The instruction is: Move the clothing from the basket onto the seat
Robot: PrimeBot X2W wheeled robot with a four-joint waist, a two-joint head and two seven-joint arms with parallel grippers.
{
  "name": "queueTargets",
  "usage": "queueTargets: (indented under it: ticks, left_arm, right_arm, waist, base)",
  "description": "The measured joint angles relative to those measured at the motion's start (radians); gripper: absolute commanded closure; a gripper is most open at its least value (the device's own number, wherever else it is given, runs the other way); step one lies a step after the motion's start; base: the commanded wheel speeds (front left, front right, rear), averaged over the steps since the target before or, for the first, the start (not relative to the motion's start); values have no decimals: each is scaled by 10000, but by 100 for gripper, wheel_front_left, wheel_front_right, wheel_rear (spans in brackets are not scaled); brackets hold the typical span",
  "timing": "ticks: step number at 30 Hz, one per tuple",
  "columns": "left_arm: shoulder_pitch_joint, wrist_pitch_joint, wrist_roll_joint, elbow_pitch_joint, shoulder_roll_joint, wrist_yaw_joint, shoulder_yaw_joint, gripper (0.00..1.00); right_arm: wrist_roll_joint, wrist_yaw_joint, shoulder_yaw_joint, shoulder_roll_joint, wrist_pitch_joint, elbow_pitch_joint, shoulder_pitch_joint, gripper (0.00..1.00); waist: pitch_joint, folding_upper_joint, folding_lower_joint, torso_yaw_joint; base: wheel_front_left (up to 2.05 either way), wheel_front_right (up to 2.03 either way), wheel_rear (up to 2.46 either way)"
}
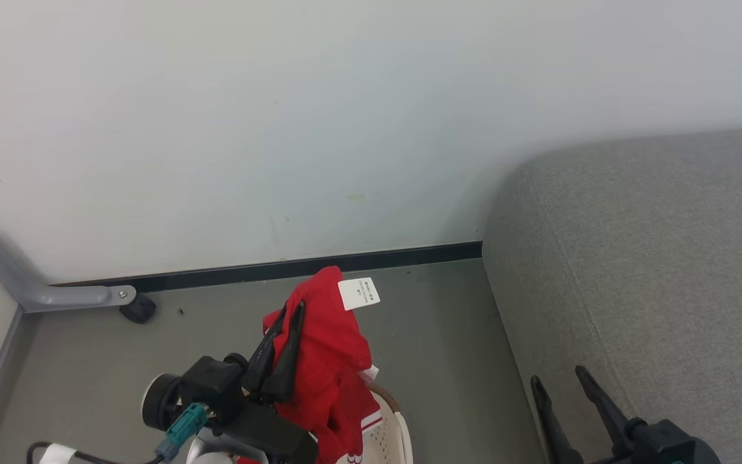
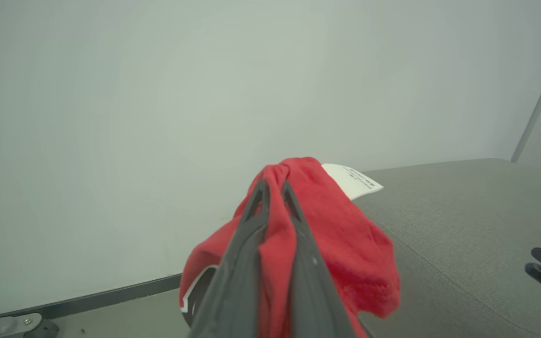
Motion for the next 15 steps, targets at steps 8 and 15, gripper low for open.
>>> queueTargets:
  ticks: [8,15]
  left_arm:
    - [58,12,2,-579,2,0,-173,100]
    - [261,203,2,-911,12,4,-324,100]
  right_arm:
    - [4,102,343,38,0,-21,-27,0]
    - [4,234,1126,128,2,2,-216,0]
  waist:
    - [-16,0,1,-8]
    - [-2,0,1,26]
  base:
    - [0,0,0]
    - [0,0,0]
